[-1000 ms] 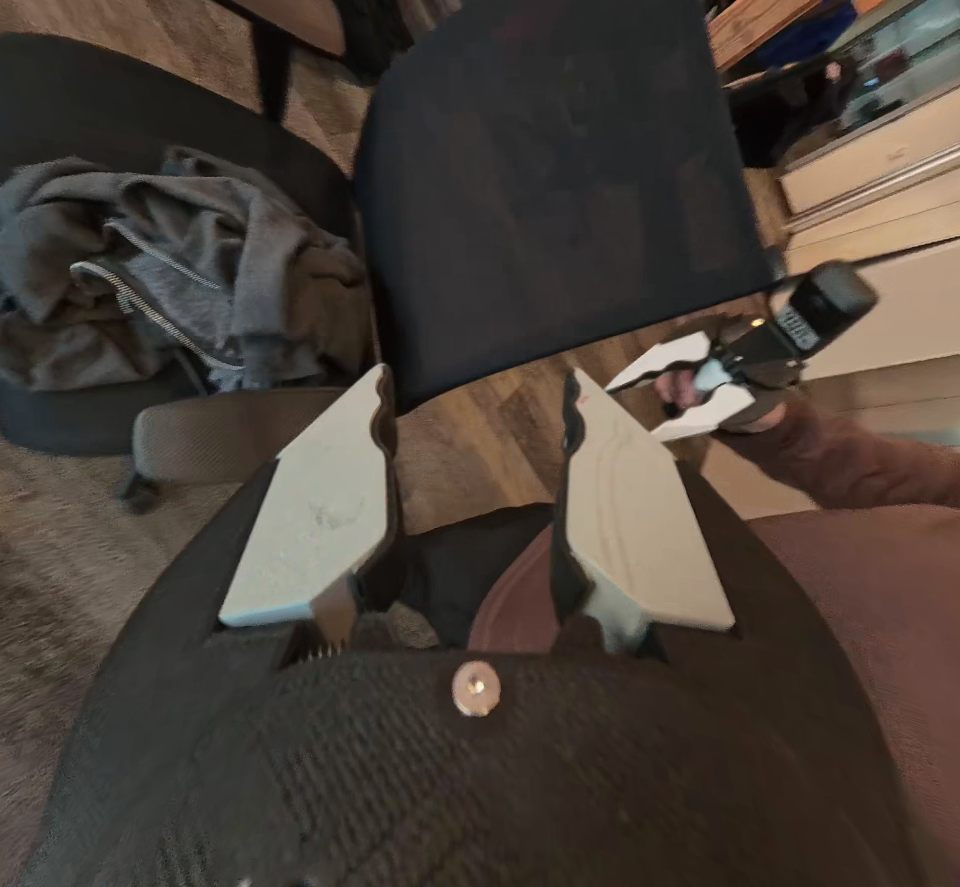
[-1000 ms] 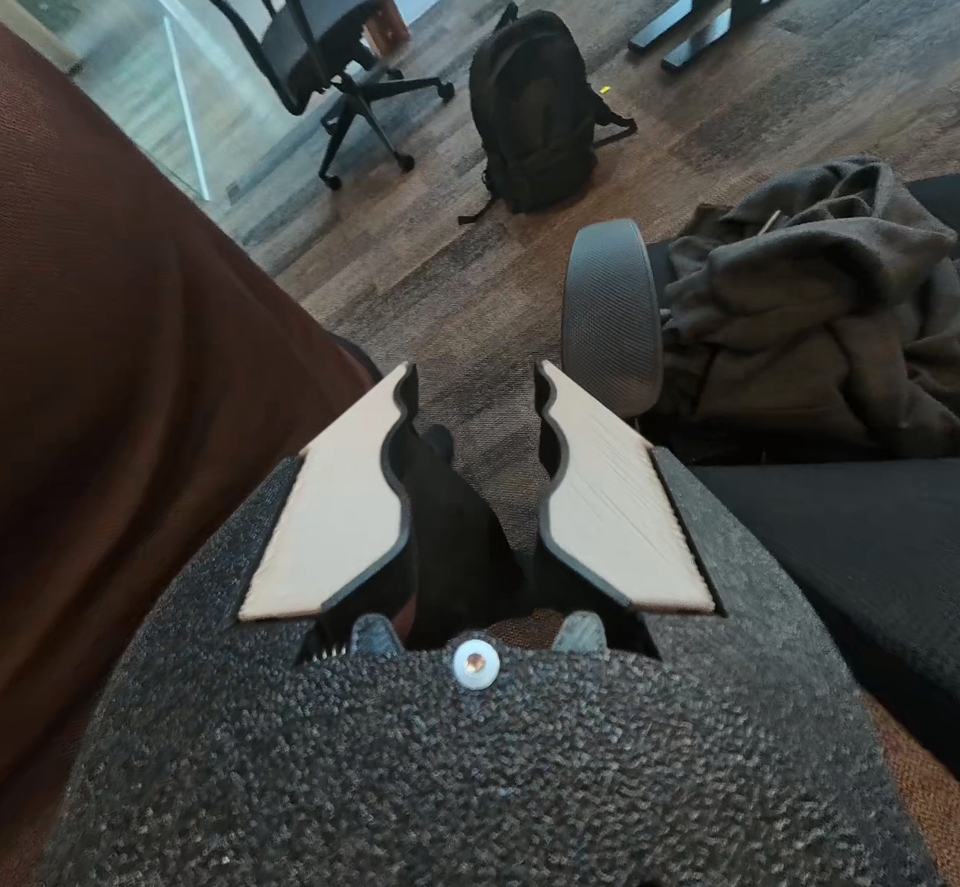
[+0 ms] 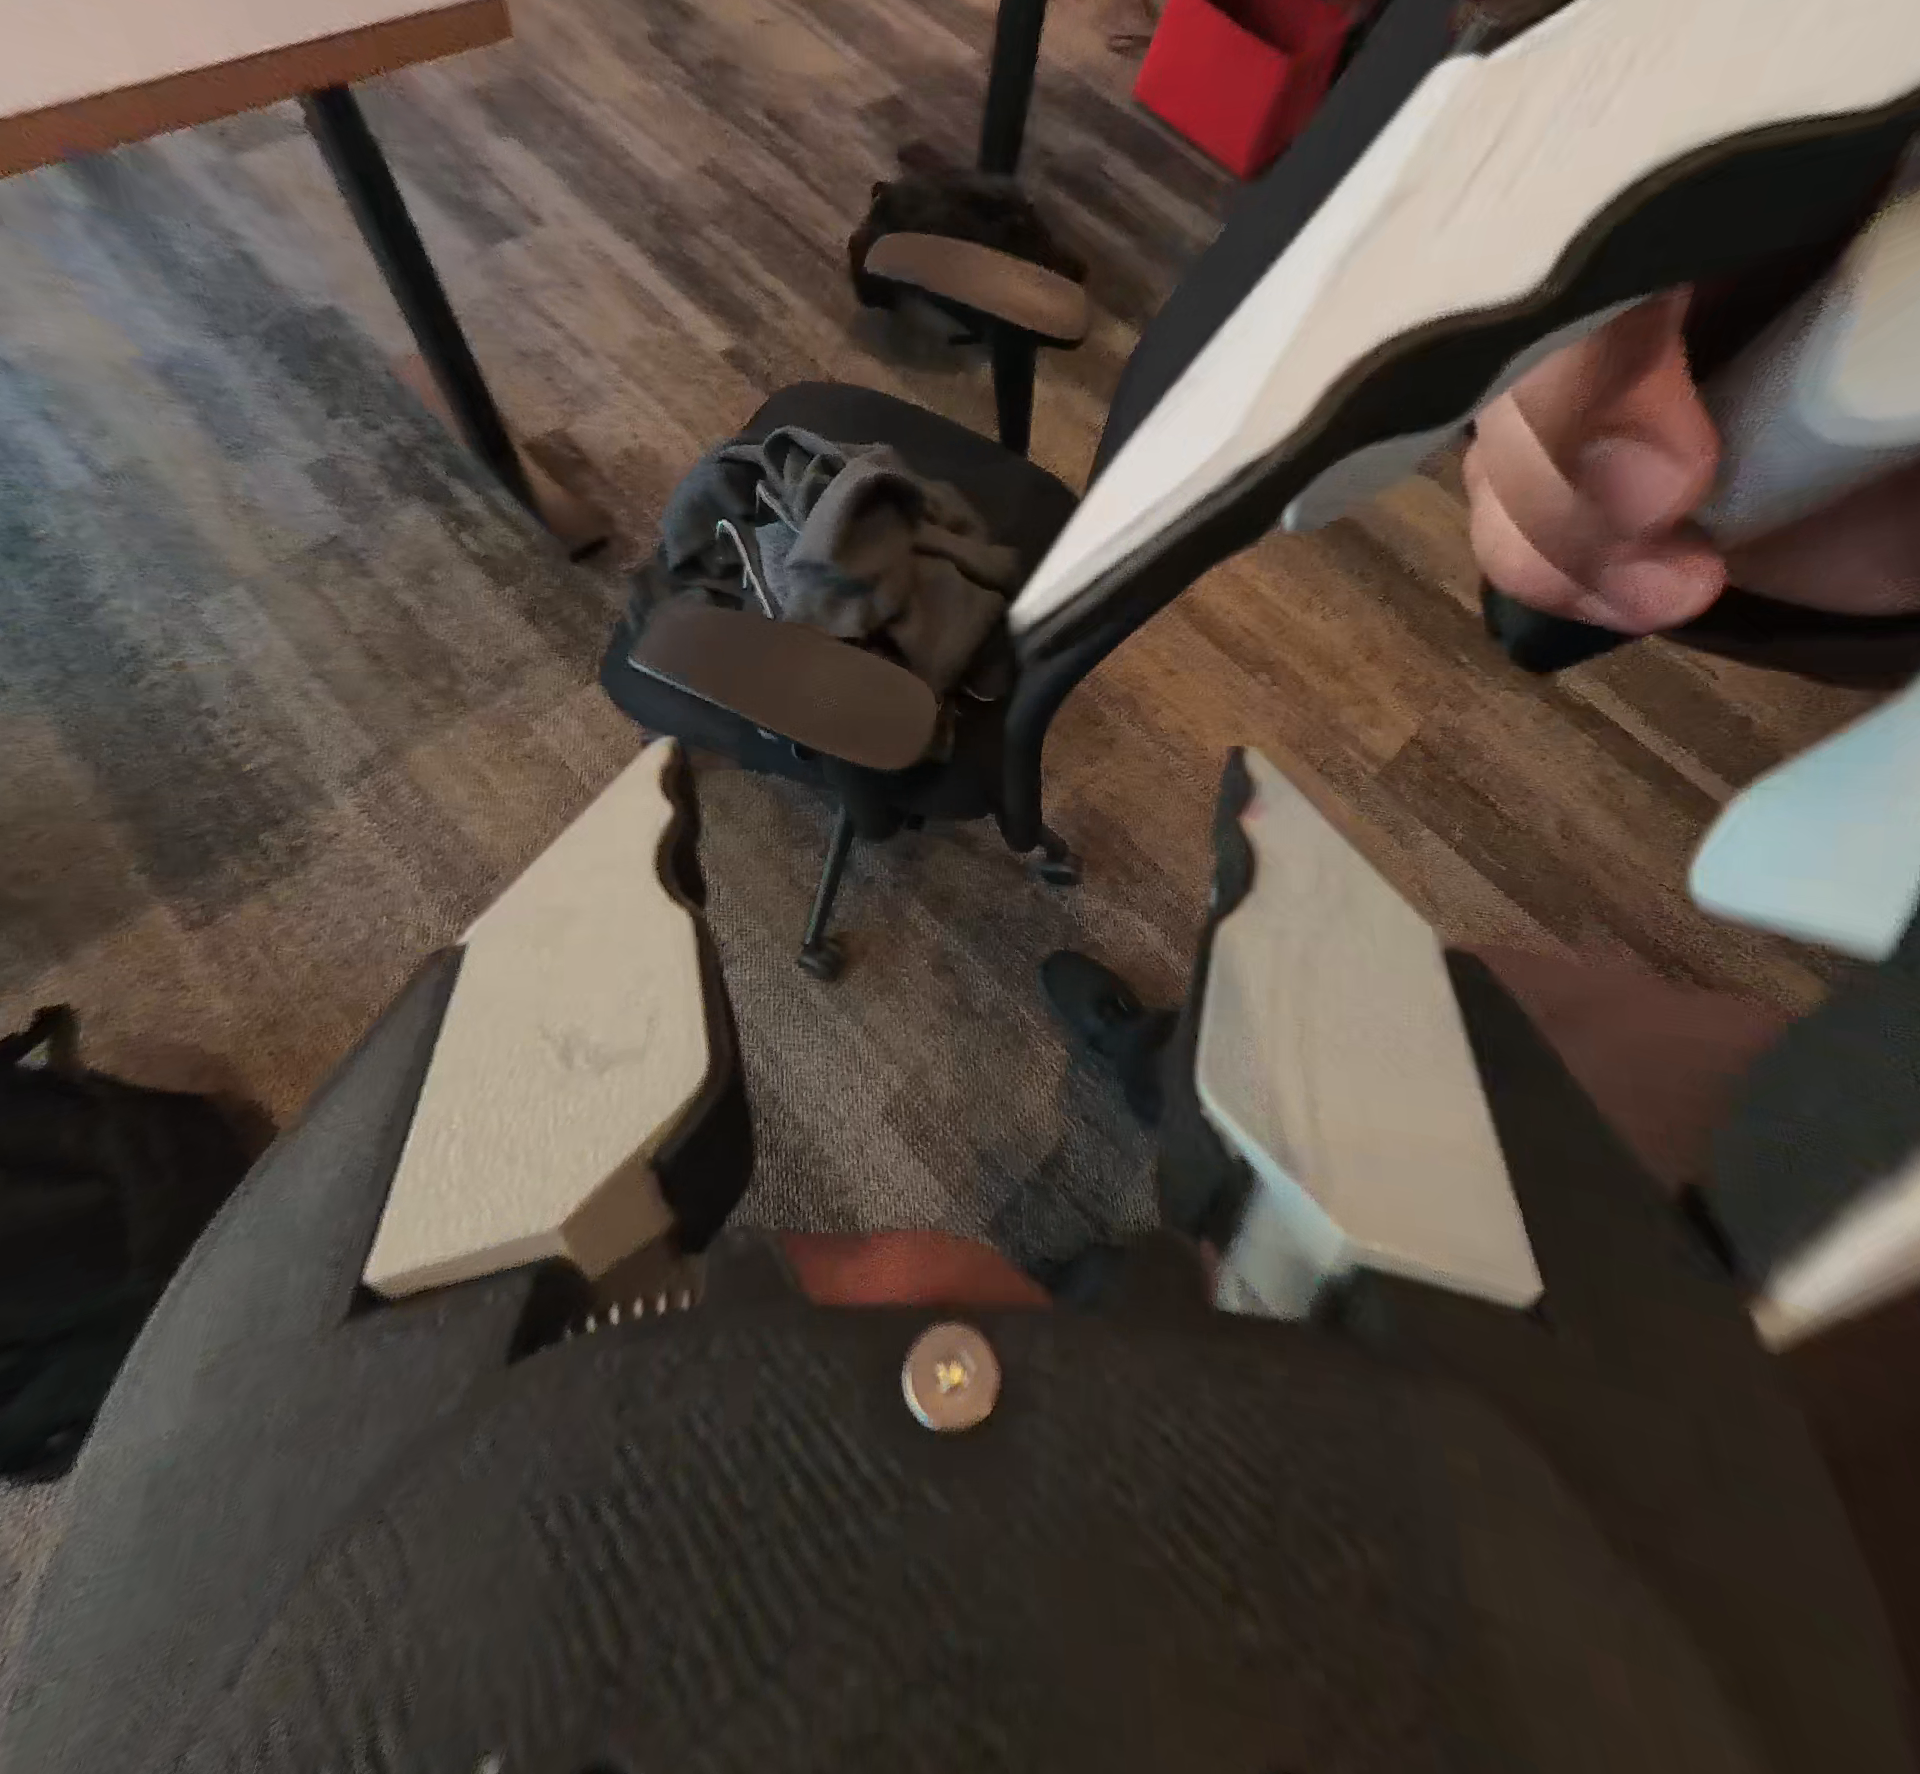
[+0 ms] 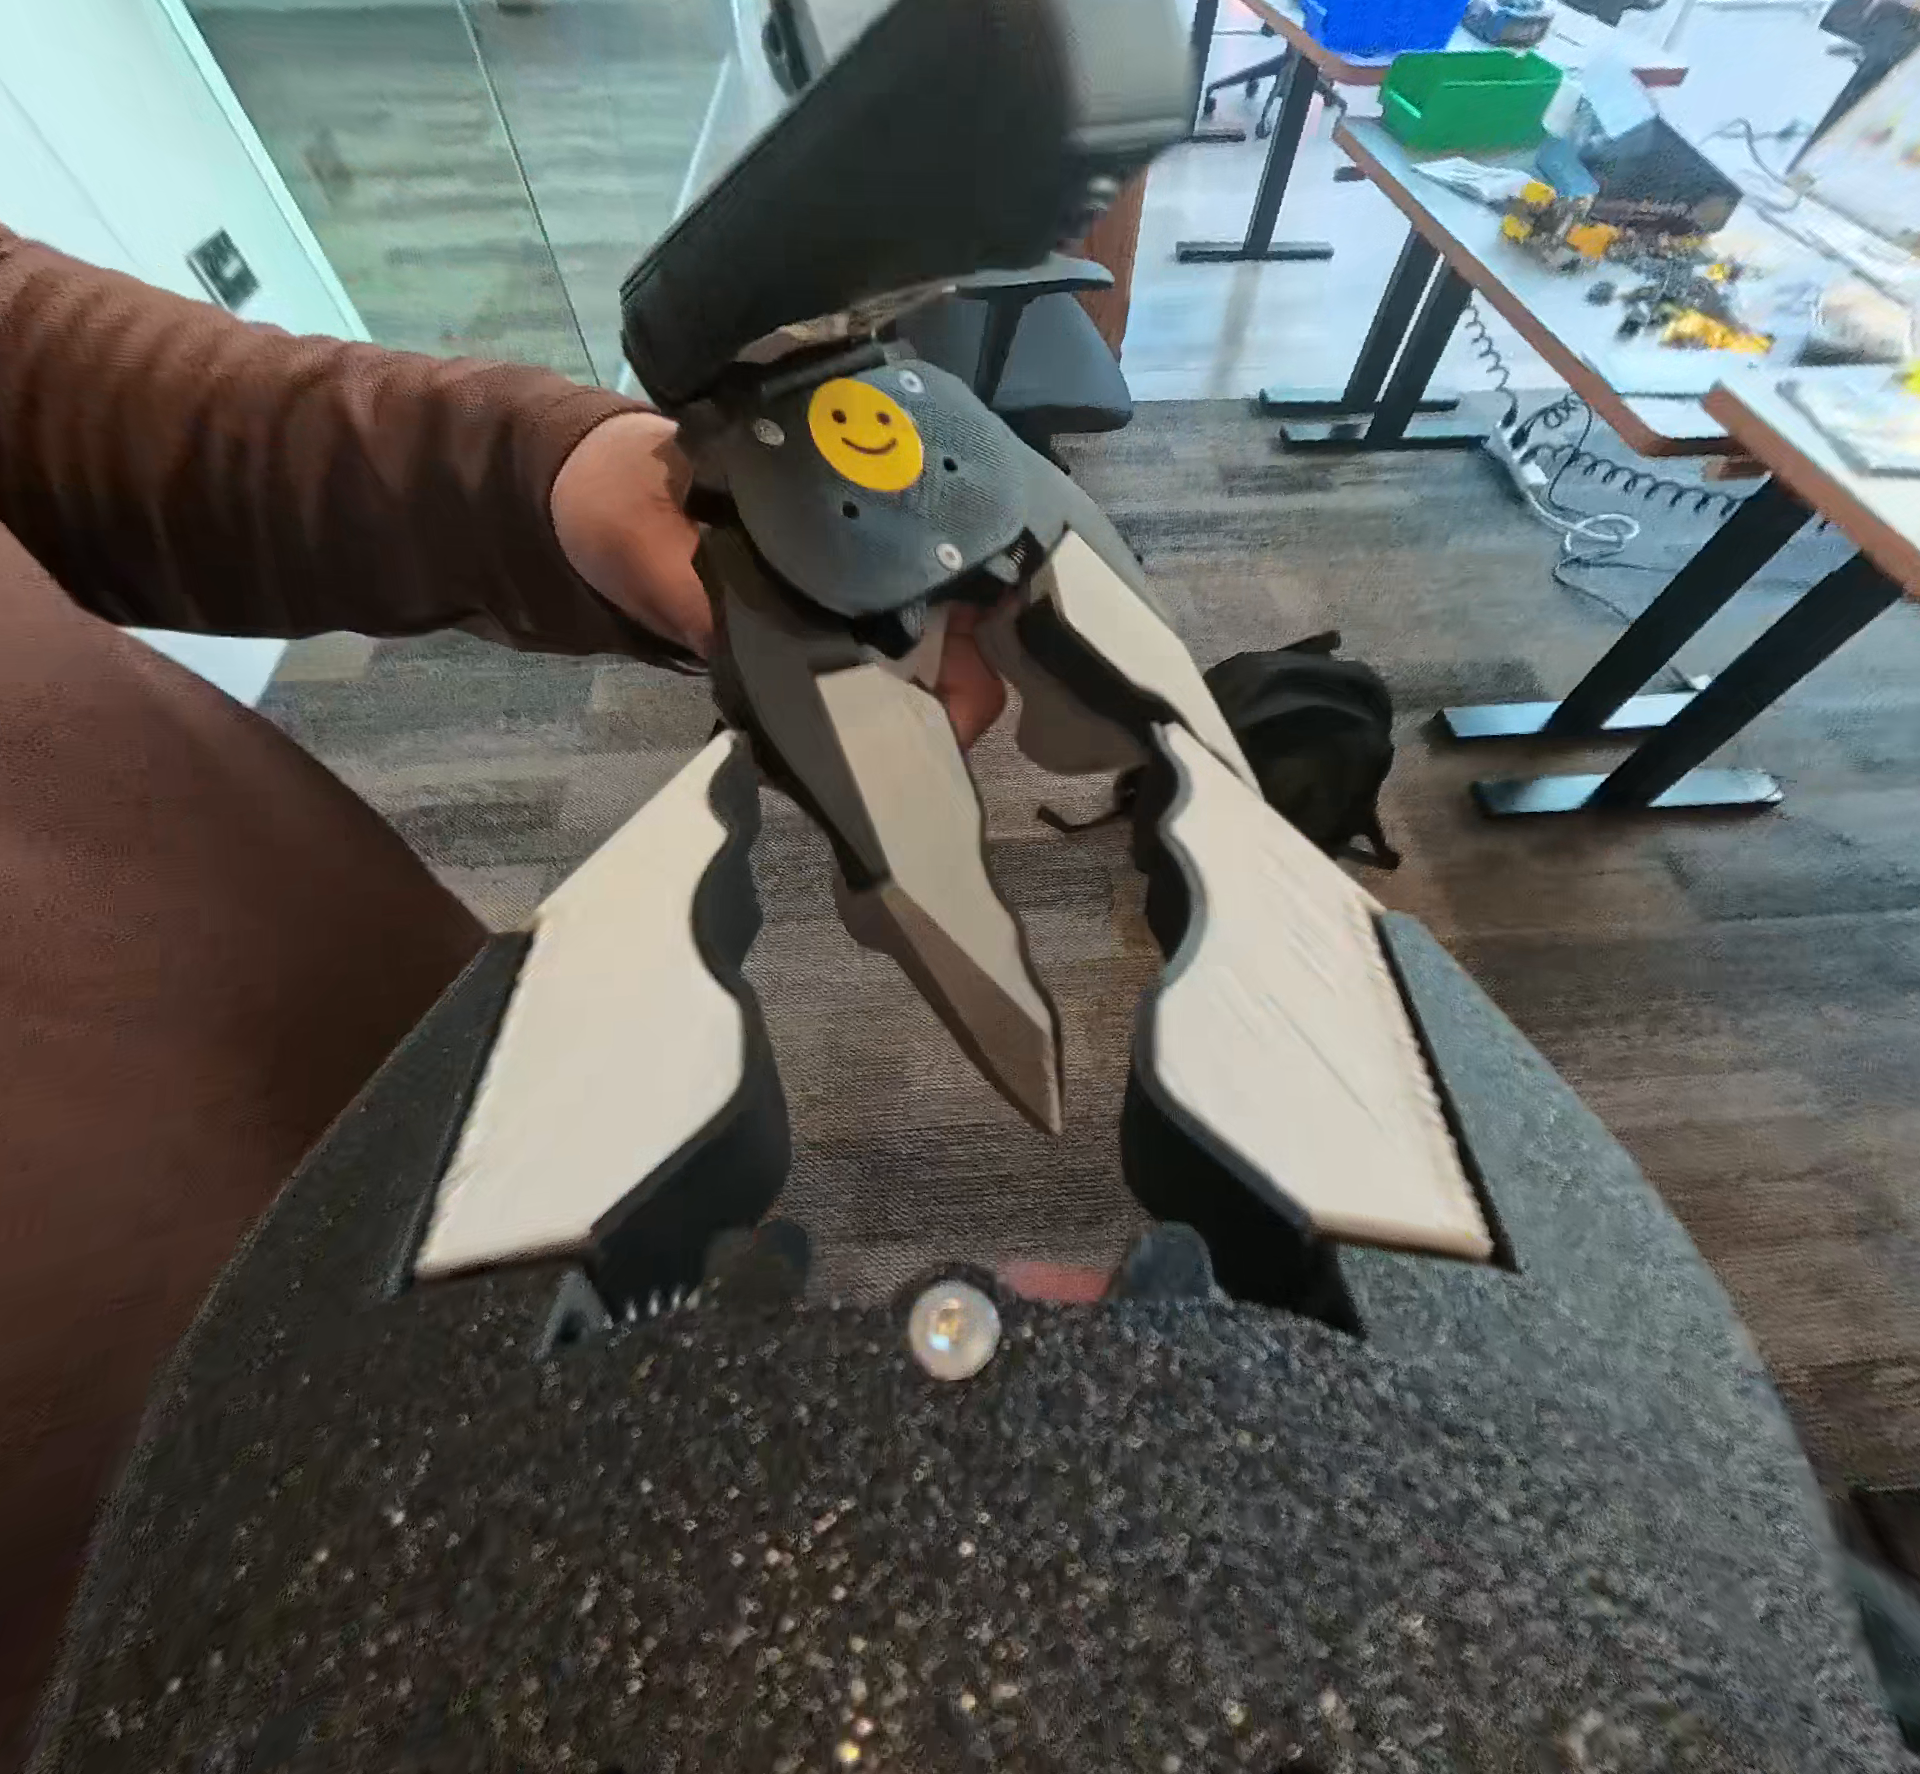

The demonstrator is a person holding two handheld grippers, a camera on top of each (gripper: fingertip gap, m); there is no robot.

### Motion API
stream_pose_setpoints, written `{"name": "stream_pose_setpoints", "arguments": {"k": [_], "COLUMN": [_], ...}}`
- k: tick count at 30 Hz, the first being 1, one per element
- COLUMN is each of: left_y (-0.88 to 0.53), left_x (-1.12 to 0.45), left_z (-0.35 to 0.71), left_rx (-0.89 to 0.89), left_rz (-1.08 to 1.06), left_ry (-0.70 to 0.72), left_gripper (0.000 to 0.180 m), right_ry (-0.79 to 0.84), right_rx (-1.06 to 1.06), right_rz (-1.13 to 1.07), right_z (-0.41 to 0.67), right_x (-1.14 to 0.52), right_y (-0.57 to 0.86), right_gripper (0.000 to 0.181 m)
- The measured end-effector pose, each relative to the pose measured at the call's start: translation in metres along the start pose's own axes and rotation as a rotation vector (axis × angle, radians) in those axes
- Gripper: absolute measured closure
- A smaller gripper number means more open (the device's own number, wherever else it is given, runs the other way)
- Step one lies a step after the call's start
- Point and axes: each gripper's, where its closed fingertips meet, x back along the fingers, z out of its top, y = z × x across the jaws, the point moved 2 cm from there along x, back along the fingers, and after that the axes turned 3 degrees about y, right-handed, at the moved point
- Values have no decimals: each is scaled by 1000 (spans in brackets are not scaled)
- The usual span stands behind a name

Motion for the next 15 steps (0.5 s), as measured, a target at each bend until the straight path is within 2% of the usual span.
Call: {"name": "stream_pose_setpoints", "arguments": {"k": [1, 2, 3, 4, 5, 8, 15], "left_y": [1, -1, -9, -17, -22, -24, -13], "left_x": [3, 6, 9, 12, 14, 15, -22], "left_z": [5, 13, 20, 26, 31, 44, 50], "left_rx": [-8, 21, 93, 180, 243, 327, 415], "left_rz": [-5, -6, 20, 51, 56, 33, 66], "left_ry": [-13, 0, 9, 12, 6, 9, -90], "left_gripper": [84, 63, 61, 76, 82, 72, 81], "right_ry": [-3, 12, 31, 47, 56, 38, -90], "right_rx": [13, 5, -2, 5, 18, 37, 188], "right_rz": [21, 22, -6, -18, -29, -62, -153], "right_z": [9, 20, 29, 37, 44, 57, 60], "right_x": [-2, -1, 1, 5, 9, 20, 24], "right_y": [-2, 0, 5, 9, 12, 20, 22], "right_gripper": [108, 108, 109, 109, 112, 120, 131]}}
